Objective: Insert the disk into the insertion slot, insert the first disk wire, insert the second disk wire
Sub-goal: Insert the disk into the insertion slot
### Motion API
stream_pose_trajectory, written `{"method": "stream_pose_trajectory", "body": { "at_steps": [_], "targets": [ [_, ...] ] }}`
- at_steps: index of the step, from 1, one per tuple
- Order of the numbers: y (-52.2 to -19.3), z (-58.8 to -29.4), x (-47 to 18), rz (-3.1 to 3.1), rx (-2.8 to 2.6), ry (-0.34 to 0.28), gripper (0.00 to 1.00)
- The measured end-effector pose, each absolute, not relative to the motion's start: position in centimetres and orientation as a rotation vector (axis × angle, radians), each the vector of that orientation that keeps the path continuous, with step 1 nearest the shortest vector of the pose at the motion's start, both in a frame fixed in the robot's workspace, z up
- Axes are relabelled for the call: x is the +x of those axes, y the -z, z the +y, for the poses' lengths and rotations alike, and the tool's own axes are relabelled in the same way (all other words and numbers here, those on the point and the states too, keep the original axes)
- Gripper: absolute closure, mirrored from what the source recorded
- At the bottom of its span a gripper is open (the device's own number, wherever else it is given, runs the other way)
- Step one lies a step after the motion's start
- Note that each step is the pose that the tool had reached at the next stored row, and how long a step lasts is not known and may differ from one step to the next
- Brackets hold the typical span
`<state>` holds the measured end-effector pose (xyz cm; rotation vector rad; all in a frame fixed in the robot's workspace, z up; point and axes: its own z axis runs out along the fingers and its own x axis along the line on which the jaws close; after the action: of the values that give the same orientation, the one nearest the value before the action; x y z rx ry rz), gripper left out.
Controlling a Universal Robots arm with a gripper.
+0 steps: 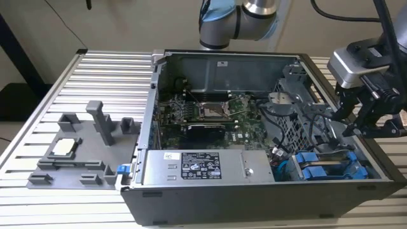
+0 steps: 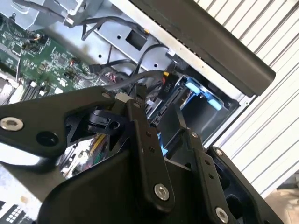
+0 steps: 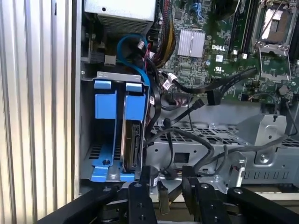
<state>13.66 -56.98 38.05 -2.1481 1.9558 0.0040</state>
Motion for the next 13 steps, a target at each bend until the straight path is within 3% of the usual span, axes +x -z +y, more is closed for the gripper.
{"method": "stream_pose_trajectory", "body": {
  "at_steps": [13],
  "targets": [
    [-38.1, -57.0, 16.3, 1.881, -2.216, -0.017, 0.59]
  ]
}}
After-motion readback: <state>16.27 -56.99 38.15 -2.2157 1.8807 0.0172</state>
